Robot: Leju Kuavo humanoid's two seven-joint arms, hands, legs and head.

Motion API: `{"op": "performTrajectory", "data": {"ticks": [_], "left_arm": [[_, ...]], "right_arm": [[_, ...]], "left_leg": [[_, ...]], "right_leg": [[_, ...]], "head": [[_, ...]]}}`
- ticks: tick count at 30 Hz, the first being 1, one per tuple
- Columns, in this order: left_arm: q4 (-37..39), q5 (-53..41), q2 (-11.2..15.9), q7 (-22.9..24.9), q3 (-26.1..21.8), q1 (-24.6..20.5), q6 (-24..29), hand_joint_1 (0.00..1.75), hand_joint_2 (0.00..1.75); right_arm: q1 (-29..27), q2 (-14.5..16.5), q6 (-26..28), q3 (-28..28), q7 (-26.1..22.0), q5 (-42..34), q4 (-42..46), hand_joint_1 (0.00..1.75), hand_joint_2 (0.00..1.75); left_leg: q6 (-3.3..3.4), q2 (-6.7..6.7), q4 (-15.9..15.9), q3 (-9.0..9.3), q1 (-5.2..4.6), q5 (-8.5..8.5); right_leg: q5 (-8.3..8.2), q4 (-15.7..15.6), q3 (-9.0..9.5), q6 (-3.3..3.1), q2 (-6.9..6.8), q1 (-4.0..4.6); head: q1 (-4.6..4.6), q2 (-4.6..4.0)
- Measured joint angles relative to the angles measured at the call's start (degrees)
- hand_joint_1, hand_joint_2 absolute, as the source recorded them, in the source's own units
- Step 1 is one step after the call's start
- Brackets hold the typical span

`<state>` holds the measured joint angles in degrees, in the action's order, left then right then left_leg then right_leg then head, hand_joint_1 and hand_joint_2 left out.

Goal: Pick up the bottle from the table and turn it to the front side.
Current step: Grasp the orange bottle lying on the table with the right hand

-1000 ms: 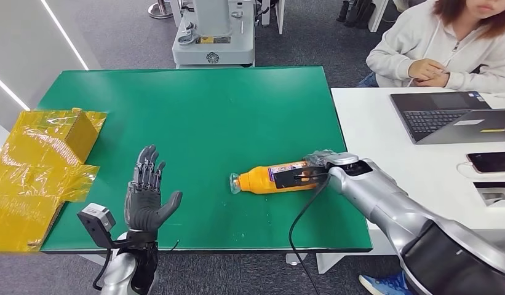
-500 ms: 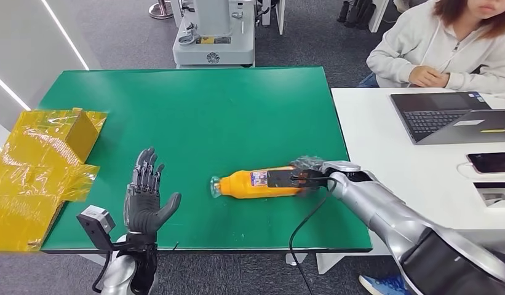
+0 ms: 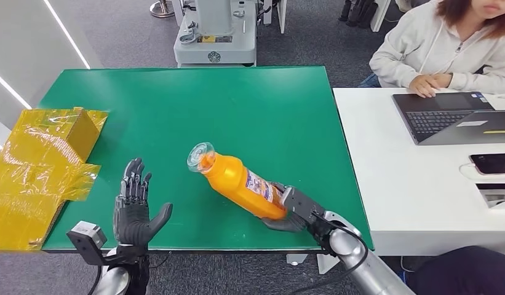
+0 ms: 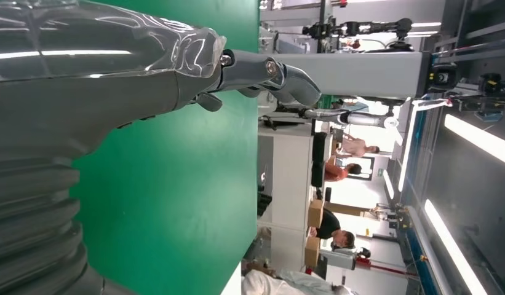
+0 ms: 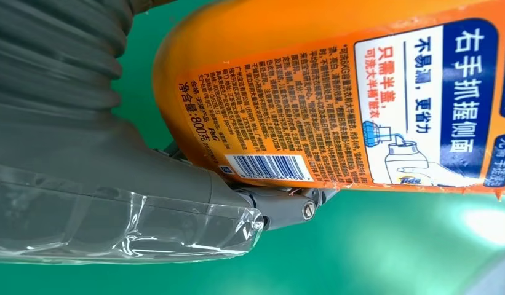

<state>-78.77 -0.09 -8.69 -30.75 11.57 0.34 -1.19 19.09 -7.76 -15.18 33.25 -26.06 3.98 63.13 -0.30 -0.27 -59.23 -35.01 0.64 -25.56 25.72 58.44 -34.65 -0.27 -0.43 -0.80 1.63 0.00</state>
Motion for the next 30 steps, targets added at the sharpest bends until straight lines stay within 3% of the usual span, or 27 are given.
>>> {"op": "performTrajectory", "data": {"ticks": [6, 11, 17, 22, 30], "left_arm": [[-1.3, -2.8, 0.2, 0.1, -1.5, 0.6, -1.2, 0.00, 1.75], [-1.3, -4.9, 0.1, 0.9, -1.7, -2.1, -6.1, 0.00, 1.75], [-0.4, -2.1, 0.0, 2.7, 0.3, -10.1, -13.1, 0.00, 1.75], [1.3, 1.4, -0.5, 4.6, 4.3, -17.4, -15.3, 0.00, 1.75], [3.7, 5.6, -0.8, 6.7, 7.4, -22.3, -17.0, 0.00, 1.75]], "right_arm": [[-9.0, 0.9, 1.7, -10.2, 0.3, 4.1, 11.4, 1.75, 1.75], [-10.4, 4.0, 2.3, -14.6, 0.0, 8.2, 15.2, 1.75, 1.75], [-2.9, 8.3, 3.6, -15.0, -0.4, 12.3, 10.9, 1.75, 1.75], [6.1, 12.7, 5.4, -12.7, 0.0, 15.7, 3.1, 1.75, 1.75], [13.7, 16.0, 7.4, -8.1, 2.1, 19.0, -4.9, 1.75, 1.75]], "left_leg": [[0.02, 0.01, 0.0, -0.01, -0.01, -0.02], [-0.02, 0.05, 0.0, 0.00, 0.00, 0.04], [-0.12, 0.14, 0.0, -0.04, 0.01, 0.28], [-0.12, 0.18, 0.0, -0.11, 0.01, 0.44], [-0.14, 0.17, 0.0, -0.19, 0.00, 0.46]], "right_leg": [[0.01, 0.0, -0.01, 0.02, 0.00, -0.01], [-0.08, 0.0, -0.05, -0.07, 0.04, 0.00], [-0.31, 0.1, -0.15, -0.14, 0.10, 0.00], [-0.47, 0.1, -0.25, -0.16, 0.13, 0.00], [-0.47, 0.1, -0.34, -0.15, 0.13, 0.01]], "head": [[0.00, 0.00], [0.01, 0.01], [0.00, 0.00], [0.01, 0.00], [0.00, 0.00]]}}
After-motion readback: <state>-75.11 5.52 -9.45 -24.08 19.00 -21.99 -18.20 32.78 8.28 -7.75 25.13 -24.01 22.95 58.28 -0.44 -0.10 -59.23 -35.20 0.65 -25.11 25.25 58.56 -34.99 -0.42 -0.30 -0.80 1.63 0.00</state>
